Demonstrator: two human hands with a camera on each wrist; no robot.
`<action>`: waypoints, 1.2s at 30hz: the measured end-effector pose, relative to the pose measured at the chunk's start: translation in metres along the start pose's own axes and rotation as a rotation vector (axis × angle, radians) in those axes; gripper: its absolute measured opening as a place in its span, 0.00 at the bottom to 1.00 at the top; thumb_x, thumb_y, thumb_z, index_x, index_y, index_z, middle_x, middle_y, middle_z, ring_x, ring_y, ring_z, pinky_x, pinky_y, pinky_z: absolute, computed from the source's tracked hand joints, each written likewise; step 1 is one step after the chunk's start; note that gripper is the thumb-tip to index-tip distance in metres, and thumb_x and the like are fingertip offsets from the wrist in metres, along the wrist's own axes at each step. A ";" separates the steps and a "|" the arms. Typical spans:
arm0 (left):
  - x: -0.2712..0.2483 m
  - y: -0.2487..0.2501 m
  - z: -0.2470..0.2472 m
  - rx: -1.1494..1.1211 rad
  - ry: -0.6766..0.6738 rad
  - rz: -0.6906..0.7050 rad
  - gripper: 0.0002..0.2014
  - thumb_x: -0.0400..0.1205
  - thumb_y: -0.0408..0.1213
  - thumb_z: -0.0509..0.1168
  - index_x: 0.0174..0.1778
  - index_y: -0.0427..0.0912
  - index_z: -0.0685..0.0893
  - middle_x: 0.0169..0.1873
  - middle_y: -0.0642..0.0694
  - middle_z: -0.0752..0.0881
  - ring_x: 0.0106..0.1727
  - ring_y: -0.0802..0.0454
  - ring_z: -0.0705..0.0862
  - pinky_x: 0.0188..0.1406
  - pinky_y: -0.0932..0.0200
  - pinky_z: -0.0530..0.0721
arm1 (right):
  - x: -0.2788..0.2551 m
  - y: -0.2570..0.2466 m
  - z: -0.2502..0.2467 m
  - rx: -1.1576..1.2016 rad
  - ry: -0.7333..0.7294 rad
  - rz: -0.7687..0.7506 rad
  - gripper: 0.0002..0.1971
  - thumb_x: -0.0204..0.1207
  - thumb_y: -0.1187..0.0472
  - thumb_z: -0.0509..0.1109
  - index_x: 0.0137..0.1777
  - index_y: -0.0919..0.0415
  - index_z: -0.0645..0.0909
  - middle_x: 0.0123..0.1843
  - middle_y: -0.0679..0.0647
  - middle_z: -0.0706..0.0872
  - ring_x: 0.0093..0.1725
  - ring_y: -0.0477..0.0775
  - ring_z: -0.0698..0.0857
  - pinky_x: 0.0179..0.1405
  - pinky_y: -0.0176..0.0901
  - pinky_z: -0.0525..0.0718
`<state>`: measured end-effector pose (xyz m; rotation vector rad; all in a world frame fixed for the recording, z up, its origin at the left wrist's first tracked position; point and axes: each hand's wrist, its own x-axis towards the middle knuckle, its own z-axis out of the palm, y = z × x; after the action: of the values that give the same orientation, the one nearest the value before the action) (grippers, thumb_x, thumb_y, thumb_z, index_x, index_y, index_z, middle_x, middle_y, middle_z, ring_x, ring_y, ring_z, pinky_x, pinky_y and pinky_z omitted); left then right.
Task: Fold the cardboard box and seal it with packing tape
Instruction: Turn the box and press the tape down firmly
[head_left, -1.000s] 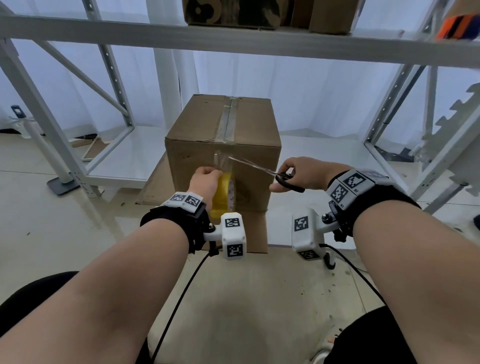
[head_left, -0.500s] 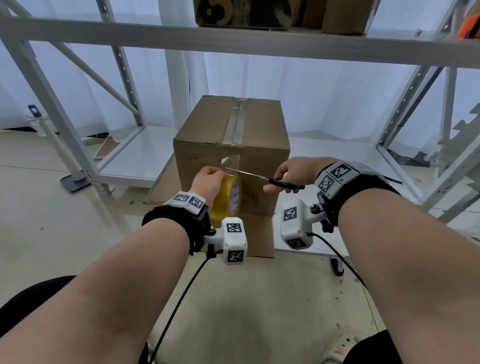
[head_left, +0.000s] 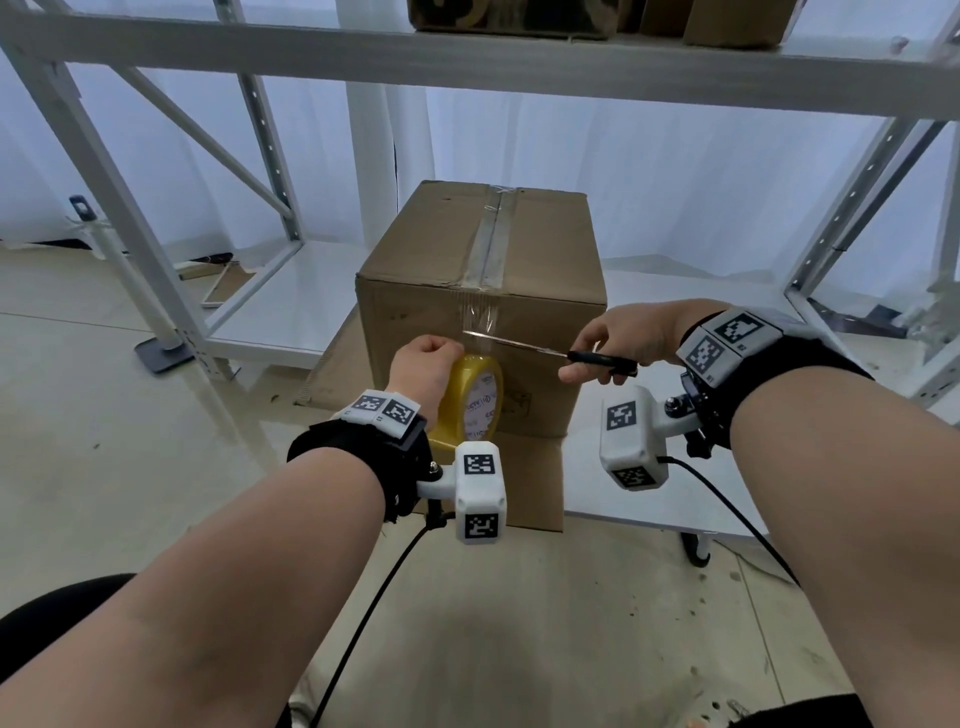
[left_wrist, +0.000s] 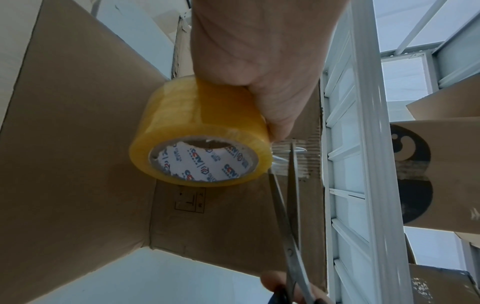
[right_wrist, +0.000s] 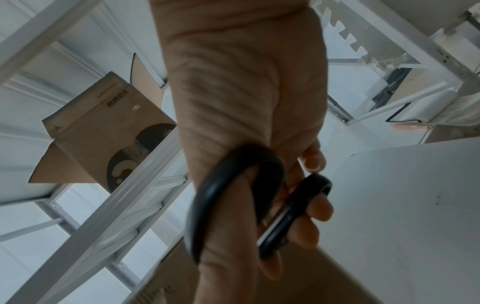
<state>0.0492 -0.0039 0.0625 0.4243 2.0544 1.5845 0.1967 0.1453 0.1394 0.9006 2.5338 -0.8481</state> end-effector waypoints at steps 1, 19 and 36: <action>0.000 0.000 0.000 -0.002 -0.001 0.002 0.03 0.83 0.41 0.63 0.49 0.48 0.81 0.38 0.51 0.79 0.38 0.55 0.76 0.43 0.56 0.78 | 0.001 0.001 0.000 -0.009 -0.009 0.005 0.21 0.71 0.43 0.73 0.57 0.58 0.82 0.39 0.52 0.84 0.38 0.47 0.81 0.35 0.36 0.72; -0.001 0.001 -0.003 0.002 -0.031 -0.002 0.07 0.83 0.41 0.64 0.38 0.49 0.79 0.33 0.48 0.78 0.33 0.54 0.75 0.33 0.61 0.77 | 0.016 -0.016 0.012 -0.023 0.078 -0.109 0.22 0.68 0.43 0.76 0.57 0.57 0.84 0.38 0.49 0.84 0.35 0.44 0.81 0.34 0.34 0.77; 0.005 -0.015 -0.007 -0.001 0.006 -0.058 0.03 0.79 0.39 0.68 0.42 0.45 0.84 0.36 0.47 0.81 0.41 0.49 0.79 0.48 0.51 0.83 | 0.022 -0.014 0.021 0.023 0.076 -0.147 0.18 0.64 0.48 0.81 0.48 0.56 0.84 0.37 0.56 0.85 0.32 0.50 0.82 0.35 0.40 0.84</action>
<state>0.0419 -0.0113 0.0485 0.3566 2.0518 1.5544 0.1729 0.1333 0.1186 0.7746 2.6880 -0.9031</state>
